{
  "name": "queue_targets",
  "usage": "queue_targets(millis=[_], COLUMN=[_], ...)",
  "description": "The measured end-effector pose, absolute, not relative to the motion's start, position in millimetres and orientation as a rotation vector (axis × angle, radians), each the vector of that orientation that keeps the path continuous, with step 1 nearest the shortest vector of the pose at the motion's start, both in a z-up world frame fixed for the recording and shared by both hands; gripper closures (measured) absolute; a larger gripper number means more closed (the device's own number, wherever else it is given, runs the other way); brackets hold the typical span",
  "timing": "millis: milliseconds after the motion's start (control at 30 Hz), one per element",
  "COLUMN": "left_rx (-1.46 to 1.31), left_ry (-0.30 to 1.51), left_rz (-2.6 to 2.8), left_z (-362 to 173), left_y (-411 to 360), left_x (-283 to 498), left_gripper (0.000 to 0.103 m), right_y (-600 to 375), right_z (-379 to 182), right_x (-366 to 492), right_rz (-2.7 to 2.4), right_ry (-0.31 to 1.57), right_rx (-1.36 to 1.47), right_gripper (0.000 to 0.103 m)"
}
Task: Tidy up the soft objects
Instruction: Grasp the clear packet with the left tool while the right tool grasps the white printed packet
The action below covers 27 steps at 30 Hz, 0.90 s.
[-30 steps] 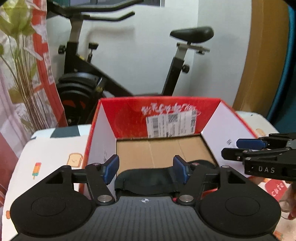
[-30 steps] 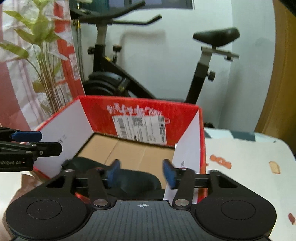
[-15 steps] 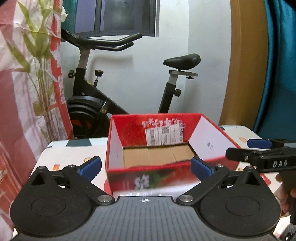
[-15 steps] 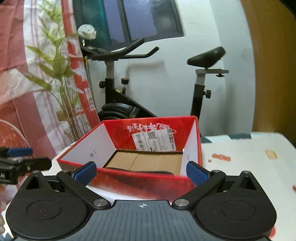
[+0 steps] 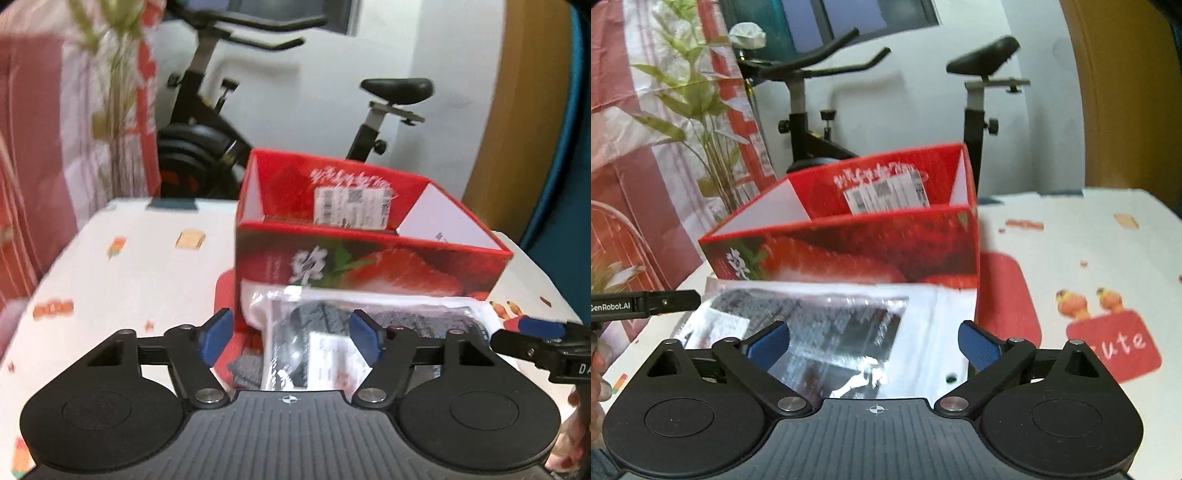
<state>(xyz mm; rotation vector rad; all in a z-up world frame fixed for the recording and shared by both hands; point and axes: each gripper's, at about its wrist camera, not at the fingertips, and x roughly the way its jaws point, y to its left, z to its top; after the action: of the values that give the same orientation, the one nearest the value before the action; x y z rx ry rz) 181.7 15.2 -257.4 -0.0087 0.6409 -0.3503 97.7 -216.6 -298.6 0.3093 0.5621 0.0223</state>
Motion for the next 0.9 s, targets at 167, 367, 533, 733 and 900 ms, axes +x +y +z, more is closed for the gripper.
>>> queue_targets(millis=[167,367,533,733,900], left_rx=[-0.052,-0.095,-0.119,-0.117,-0.115], left_ry=[0.678,0.715,0.719,0.722,0.726], left_rz=[-0.362,-0.396,-0.405,-0.415,-0.431], left_z=[-271.4,-285.0,-290.0,-288.4,-283.0], left_y=[19.5,18.1,18.9,18.2,24.5], left_x=[186.6,182.4,171.8,158.9,153.2], left_gripper=[0.043,0.045,0.046,0.054,0.066], right_y=[-217.2,-215.7,-213.5,-217.5,-220.7], right_z=[-309.7,-315.5,-315.8,-316.3,-317.5], right_x=[102.5,104.5,103.5,103.6,100.9], right_rz=[0.047,0.059,0.060,0.049,0.049], right_ry=[0.585,0.594,0.593,0.603,0.608], right_rx=[0.347,0.343,0.333,0.339,0.345], right_gripper=[0.016,0.018,0.020,0.021,0.023])
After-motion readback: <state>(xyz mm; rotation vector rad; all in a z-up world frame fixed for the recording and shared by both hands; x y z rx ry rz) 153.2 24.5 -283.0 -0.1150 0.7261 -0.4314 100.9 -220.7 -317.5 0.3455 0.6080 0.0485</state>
